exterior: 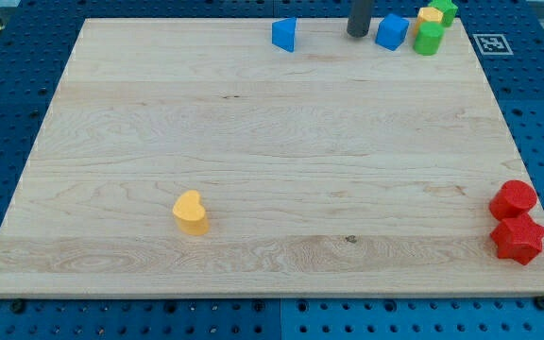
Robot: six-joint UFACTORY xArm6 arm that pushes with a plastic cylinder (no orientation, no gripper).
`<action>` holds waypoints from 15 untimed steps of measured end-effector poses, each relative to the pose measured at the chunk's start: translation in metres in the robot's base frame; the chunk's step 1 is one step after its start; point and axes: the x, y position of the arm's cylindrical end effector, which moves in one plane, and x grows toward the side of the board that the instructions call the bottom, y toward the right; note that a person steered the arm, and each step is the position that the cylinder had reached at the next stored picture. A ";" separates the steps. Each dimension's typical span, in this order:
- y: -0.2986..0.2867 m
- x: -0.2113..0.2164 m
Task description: Push the triangle into the cube
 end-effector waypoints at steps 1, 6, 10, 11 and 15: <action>0.011 0.038; -0.001 0.103; -0.118 0.123; -0.118 0.123; -0.190 0.025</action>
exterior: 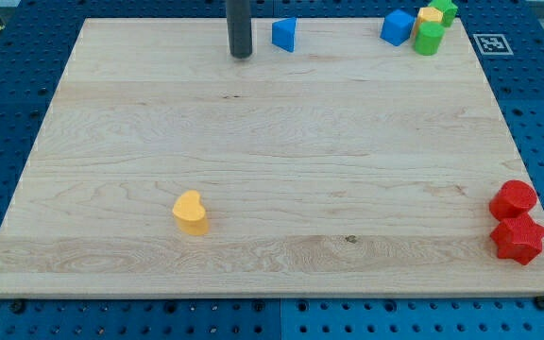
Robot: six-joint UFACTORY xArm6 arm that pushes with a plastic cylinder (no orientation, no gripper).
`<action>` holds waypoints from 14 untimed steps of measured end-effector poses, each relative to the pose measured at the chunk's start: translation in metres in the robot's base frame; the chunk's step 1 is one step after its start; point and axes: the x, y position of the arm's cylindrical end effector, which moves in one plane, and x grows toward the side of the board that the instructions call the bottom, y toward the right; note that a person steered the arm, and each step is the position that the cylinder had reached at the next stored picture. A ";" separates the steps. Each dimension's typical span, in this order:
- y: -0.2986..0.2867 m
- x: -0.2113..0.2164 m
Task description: Push the triangle into the cube
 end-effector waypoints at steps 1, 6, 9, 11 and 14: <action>0.031 -0.002; 0.066 -0.035; 0.115 -0.035; 0.117 -0.060; 0.177 -0.032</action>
